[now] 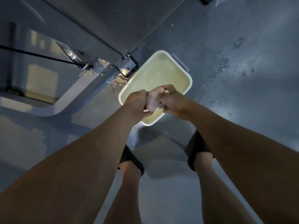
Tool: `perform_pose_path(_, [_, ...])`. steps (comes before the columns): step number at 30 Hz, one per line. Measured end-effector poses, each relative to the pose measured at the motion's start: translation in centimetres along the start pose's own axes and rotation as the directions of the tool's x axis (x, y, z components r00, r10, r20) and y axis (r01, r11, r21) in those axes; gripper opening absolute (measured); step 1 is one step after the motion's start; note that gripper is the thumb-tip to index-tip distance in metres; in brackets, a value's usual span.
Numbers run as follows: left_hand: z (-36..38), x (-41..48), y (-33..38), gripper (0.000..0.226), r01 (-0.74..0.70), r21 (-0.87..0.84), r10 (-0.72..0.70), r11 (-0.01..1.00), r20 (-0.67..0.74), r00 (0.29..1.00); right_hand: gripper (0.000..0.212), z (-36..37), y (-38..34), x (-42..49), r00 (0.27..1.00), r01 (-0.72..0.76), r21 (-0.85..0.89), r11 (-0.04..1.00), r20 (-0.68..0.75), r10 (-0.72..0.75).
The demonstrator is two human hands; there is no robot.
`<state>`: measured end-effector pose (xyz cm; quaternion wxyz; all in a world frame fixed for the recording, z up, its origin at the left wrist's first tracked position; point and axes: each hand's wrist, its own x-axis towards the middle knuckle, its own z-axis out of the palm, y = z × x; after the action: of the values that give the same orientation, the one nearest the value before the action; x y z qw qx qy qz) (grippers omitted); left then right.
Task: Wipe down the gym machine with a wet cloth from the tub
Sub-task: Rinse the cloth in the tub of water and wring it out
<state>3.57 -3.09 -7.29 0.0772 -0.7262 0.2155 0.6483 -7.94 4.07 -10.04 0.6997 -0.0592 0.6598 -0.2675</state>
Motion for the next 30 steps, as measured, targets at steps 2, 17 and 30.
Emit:
perform_pose_path(2, [-0.6, -0.3, 0.2, 0.017, 0.02, 0.016, -0.02, 1.0, 0.042, 0.999, 0.036, -0.4, -0.4, -1.1, 0.998, -0.011, 0.06, 0.998, 0.069, 0.007])
perform_pose_path(17, [-3.1, -0.8, 1.7, 0.052, -0.19, 0.404, -0.026, 0.895, 0.472, 0.881, 0.04, -0.9, -2.5, -4.2, 0.934, 0.356, -0.504, 0.787, 0.214, -0.286])
perform_pose_path(30, [-0.6, -1.9, 2.9, 0.013, -0.483, 0.87, 0.263, 0.095, 0.446, 0.856, 0.02, -1.4, -3.5, -3.0, 0.936, 0.248, -0.946, 0.208, 0.178, -0.303])
